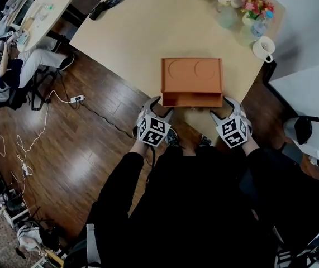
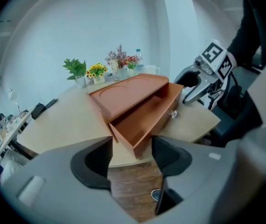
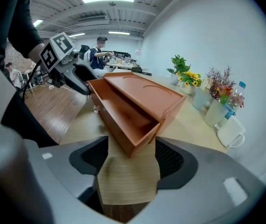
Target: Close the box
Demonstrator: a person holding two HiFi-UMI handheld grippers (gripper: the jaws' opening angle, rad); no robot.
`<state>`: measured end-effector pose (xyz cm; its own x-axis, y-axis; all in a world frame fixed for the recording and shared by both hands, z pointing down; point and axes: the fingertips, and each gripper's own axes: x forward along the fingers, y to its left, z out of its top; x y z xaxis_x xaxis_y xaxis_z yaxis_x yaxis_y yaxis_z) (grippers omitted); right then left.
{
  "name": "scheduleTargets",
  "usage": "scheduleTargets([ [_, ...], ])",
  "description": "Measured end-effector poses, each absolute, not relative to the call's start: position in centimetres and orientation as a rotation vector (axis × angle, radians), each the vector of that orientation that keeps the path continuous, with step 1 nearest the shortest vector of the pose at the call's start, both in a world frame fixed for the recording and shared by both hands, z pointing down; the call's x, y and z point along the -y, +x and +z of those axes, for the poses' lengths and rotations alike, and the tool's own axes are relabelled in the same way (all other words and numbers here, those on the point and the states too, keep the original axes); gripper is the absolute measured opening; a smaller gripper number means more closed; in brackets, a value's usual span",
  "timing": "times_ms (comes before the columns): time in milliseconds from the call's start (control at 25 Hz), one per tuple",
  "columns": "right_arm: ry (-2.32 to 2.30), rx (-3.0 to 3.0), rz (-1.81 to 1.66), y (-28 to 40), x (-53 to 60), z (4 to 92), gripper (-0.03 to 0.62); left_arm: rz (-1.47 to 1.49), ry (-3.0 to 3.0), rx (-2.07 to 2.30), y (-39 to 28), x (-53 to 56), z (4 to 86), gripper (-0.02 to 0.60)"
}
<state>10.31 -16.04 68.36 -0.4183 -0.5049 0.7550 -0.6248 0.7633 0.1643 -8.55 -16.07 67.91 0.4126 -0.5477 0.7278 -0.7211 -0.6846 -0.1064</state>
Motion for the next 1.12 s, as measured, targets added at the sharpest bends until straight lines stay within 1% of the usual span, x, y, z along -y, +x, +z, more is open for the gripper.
scheduleTargets([
  [40,0.828,2.1,0.177,10.3,15.6,68.4,0.33,1.146,2.457,1.129,-8.9,15.9,67.4,0.249],
  [160,0.824,2.113,0.191,10.6,14.9,68.3,0.355,1.176,2.529,1.089,-9.3,15.5,66.1,0.249],
  [240,0.822,2.111,0.185,10.8,15.3,68.5,0.395,1.24,2.552,0.996,-9.2,15.5,66.8,0.257],
  [280,0.814,2.106,0.18,10.8,15.7,68.7,0.421,1.268,2.554,0.952,-9.3,15.8,67.4,0.289],
  [360,0.793,2.099,0.176,10.7,16.8,69.1,0.464,1.276,2.557,0.891,-9.2,16.5,68.4,0.405],
  [400,0.787,2.1,0.177,10.7,17.5,69.1,0.484,1.27,2.561,0.872,-9.1,16.8,68.6,0.446],
  [440,0.782,2.109,0.178,10.5,18.0,68.9,0.496,1.267,2.565,0.858,-8.9,17.2,68.7,0.465],
  [520,0.773,2.141,0.177,10.1,18.9,68.4,0.505,1.259,2.576,0.848,-8.5,17.9,68.8,0.466],
  [680,0.731,2.186,0.142,9.1,19.6,67.8,0.503,1.249,2.594,0.851,-7.5,18.9,68.7,0.465],
  [920,0.733,2.202,0.137,9.0,19.8,67.6,0.458,1.227,2.582,0.863,-7.4,19.3,68.6,0.451],
  [1000,0.761,2.204,0.151,9.2,20.0,67.6,0.432,1.205,2.565,0.877,-7.5,19.6,68.4,0.418],
  [1120,0.812,2.195,0.151,9.7,20.7,67.2,0.356,1.177,2.54,0.919,-8.0,20.2,68.1,0.337],
])
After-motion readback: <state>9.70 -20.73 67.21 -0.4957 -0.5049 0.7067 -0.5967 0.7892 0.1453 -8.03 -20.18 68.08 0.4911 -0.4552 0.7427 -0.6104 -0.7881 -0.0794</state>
